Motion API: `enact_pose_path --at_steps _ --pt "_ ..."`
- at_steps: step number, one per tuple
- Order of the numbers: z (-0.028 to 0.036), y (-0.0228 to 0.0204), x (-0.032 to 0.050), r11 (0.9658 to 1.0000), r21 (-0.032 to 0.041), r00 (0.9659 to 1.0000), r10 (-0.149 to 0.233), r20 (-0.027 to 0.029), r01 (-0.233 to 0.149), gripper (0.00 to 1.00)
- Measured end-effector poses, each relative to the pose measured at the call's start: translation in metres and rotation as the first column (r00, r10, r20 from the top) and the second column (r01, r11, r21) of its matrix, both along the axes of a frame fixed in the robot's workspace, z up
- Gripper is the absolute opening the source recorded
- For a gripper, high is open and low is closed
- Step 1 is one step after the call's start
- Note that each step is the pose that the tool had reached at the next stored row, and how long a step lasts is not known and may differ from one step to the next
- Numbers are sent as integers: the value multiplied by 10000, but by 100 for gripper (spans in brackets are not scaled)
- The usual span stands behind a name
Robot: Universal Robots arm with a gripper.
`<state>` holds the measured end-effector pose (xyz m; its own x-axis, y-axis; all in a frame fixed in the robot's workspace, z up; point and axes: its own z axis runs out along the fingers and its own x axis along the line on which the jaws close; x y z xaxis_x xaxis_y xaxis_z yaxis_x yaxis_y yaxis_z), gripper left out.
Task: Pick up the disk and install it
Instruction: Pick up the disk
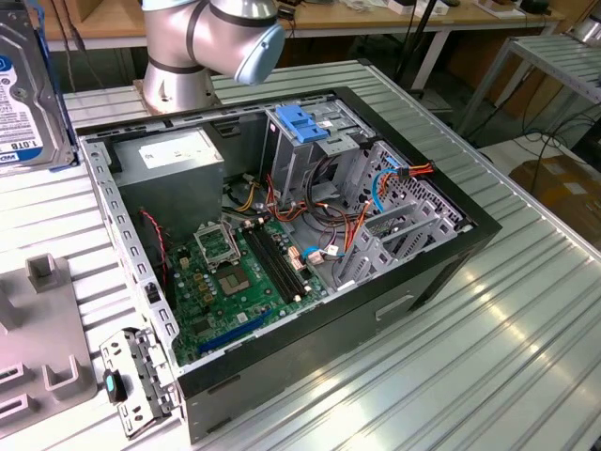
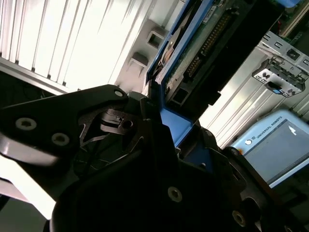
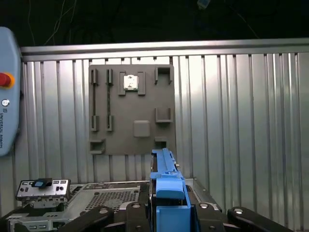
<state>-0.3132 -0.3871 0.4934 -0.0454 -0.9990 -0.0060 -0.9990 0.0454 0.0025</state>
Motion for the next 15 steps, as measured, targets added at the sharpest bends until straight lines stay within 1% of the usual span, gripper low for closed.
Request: enact_pose_path --at_steps 1,4,6,8,14,15 --pt "-2 -7 103 10000 0 10000 1 -1 -1 37" --pt "-3 -14 154 10000 -2 10000 1 0 -1 37" --pt "-3 -34 168 10000 -6 10000 0 0 0 37" --pt "-3 -70 176 10000 -9 10000 -1 0 1 37" --pt "-4 -210 191 10000 -15 10000 1 0 -1 37" --pt "-4 -226 196 10000 -16 10000 1 0 -1 37"
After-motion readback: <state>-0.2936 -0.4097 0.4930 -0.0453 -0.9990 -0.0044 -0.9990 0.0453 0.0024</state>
